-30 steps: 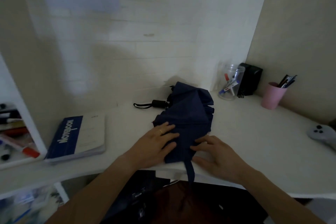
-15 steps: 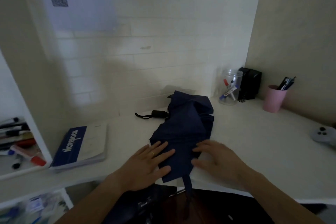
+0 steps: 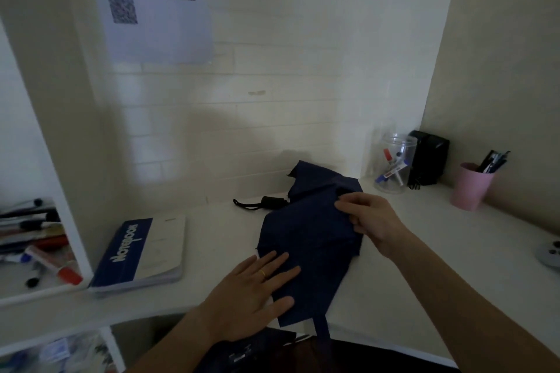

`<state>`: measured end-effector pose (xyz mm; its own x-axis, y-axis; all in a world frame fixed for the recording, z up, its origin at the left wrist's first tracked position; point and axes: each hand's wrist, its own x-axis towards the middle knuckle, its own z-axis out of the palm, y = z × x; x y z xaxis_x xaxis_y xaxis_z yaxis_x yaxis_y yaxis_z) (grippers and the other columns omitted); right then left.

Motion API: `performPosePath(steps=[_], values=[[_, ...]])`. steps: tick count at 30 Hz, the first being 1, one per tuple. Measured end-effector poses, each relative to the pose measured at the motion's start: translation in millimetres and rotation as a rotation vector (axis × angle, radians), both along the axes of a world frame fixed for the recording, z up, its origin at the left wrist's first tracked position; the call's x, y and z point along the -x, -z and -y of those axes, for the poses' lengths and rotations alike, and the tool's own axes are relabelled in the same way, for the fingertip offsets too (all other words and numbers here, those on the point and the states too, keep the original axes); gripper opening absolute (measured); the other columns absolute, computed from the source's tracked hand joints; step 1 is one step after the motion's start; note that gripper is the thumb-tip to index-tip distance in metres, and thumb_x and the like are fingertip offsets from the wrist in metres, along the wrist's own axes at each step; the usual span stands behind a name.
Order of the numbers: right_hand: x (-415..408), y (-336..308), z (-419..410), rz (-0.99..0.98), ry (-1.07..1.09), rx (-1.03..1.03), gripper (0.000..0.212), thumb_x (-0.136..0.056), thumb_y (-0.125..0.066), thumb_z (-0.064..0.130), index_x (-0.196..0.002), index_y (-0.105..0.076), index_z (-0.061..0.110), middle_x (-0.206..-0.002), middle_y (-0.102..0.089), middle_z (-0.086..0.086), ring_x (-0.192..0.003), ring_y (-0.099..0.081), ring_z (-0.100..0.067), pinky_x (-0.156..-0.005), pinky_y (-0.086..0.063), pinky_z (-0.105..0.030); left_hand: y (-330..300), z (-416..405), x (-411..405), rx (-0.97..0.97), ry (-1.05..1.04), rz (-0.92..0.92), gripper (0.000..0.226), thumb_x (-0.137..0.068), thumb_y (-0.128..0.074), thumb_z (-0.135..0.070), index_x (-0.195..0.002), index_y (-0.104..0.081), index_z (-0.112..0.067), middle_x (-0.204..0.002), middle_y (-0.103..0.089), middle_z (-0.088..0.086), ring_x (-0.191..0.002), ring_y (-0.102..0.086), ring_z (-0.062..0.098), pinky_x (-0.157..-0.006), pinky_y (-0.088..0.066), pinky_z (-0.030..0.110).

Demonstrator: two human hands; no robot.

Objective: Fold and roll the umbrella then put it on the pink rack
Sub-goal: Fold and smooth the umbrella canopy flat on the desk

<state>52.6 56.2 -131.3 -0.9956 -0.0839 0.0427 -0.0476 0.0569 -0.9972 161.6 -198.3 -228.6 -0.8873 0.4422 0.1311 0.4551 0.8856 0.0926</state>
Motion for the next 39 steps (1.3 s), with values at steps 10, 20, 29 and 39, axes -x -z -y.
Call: performPosePath(steps=[10, 20, 29, 39], values=[[-52, 58, -29, 0.212, -0.16, 0.18, 0.038, -0.077, -0.078, 0.002, -0.112, -0.063, 0.001, -0.102, -0.071, -0.018, -0.09, -0.072, -0.029, -0.087, -0.058, -0.039, 9, 5, 3, -0.078, 0.016, -0.054, 0.063, -0.098, -0.012, -0.074, -0.156, -0.013, -0.05, -0.167, -0.017, -0.017, -0.152, -0.016, 0.007, -0.124, 0.001, 0.026], [-57, 64, -25, 0.116, -0.15, 0.14, 0.031, -0.087, -0.074, 0.025, -0.108, -0.075, 0.003, -0.11, -0.077, -0.009, -0.105, -0.072, -0.023, -0.095, -0.056, -0.036, -6, 0, -7, -0.585, -0.202, -0.22, 0.098, -0.062, -0.082, -0.068, -0.137, -0.034, -0.029, -0.122, -0.037, -0.014, -0.105, -0.044, 0.003, -0.09, -0.04, 0.015], [-64, 39, -18, -0.04, -0.105, 0.212, 0.013, -0.087, -0.075, 0.015, -0.095, -0.073, 0.004, -0.074, -0.071, 0.002, -0.048, -0.055, -0.002, -0.044, -0.039, -0.014, -27, -15, 12, -0.577, -0.237, 0.041, 0.122, -0.053, -0.085, -0.052, -0.152, -0.018, -0.033, -0.132, -0.03, -0.008, -0.126, -0.036, 0.015, -0.113, -0.039, 0.04], [-82, 73, -34, -0.026, -0.259, -0.054, 0.019, -0.08, -0.081, 0.008, -0.085, -0.063, 0.002, -0.089, -0.072, -0.014, -0.089, -0.07, -0.025, -0.088, -0.053, -0.032, -60, -34, 20, -1.209, -0.4, 0.488, 0.043, -0.082, -0.078, -0.014, -0.122, -0.065, -0.02, -0.119, -0.067, -0.002, -0.096, -0.061, 0.005, -0.071, -0.044, 0.02]])
